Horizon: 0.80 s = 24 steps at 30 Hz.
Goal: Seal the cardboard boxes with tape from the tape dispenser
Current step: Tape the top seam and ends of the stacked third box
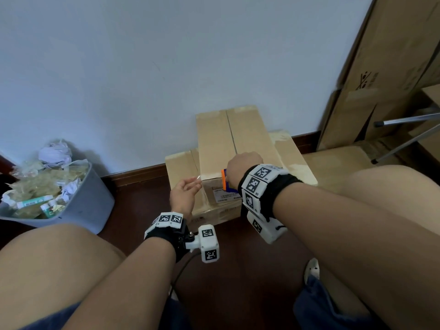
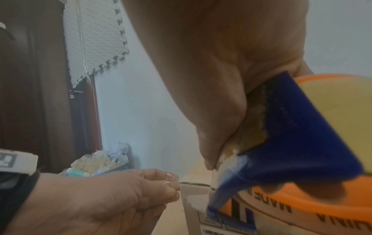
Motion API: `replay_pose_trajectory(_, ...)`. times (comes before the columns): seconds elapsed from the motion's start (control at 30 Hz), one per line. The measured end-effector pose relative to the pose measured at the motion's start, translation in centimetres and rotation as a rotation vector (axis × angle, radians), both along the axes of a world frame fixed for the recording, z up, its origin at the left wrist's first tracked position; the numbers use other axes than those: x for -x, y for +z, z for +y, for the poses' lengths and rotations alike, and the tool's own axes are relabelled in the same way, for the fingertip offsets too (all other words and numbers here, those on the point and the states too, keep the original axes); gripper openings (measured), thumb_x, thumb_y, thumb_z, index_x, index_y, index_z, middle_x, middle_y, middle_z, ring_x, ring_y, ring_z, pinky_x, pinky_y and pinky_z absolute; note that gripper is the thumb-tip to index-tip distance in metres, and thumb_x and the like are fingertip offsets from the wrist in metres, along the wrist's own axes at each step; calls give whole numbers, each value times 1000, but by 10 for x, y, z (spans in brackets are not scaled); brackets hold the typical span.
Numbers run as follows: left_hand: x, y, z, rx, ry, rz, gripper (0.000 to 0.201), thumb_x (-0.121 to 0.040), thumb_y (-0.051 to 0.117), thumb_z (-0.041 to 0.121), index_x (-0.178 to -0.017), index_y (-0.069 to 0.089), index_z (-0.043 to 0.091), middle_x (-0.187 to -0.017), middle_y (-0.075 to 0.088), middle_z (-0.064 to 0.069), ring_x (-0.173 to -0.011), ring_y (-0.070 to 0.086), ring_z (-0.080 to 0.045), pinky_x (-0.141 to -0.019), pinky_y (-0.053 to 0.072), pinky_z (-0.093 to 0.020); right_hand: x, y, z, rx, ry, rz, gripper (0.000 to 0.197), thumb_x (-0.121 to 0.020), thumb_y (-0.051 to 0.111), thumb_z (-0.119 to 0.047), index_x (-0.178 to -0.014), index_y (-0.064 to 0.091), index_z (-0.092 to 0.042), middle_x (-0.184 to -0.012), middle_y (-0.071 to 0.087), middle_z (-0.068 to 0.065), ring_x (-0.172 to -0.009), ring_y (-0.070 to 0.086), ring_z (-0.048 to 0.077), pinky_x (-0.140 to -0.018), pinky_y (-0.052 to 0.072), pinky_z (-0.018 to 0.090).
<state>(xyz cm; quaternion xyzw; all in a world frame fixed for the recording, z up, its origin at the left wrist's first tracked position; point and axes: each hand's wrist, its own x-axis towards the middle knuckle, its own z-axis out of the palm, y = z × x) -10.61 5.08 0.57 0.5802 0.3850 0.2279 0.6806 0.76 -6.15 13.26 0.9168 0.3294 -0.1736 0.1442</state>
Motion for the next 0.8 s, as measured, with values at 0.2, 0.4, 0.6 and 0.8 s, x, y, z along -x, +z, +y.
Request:
replay_pose_trajectory(0.2, 1, -3, 4, -76, -33, 56, 22, -84, 68, 4, -96, 64, 22, -98, 73, 2, -99, 67, -8, -100, 47, -31, 0, -22, 15, -16, -81, 47, 29, -89, 52, -35, -79, 64, -9, -89, 65, 8, -83, 63, 29, -83, 51, 41)
replay_pose_trajectory(0.4, 9, 7, 14, -247, -169, 229, 24, -89, 64, 20, -108, 67, 33, -133, 57, 1, -126, 49, -17, -104, 38, -30, -6, -23, 1, -68, 6, -34, 26, -89, 54, -33, -103, 65, -15, -93, 54, 2, -98, 60, 28, -72, 39, 31)
replay_pose_trajectory(0.6, 12, 18, 27, -362, -167, 456, 61, -83, 36, -9, -110, 70, 35, -159, 19, 3, -143, 25, -25, -107, 33, -26, 1, -12, 7, 29, -26, -9, 33, -93, 51, -39, -74, 64, -15, -72, 60, 2, -65, 59, 21, -66, 47, 29)
replay_pose_trajectory(0.8, 15, 11, 46, -37, 97, 549, 55, -88, 42, -2, -143, 36, 7, -122, 57, -11, -113, 60, -33, -97, 50, -46, -11, -39, 28, 110, -186, -5, 41, -88, 52, -45, -98, 69, -9, -96, 66, 17, -89, 64, 37, -88, 45, 55)
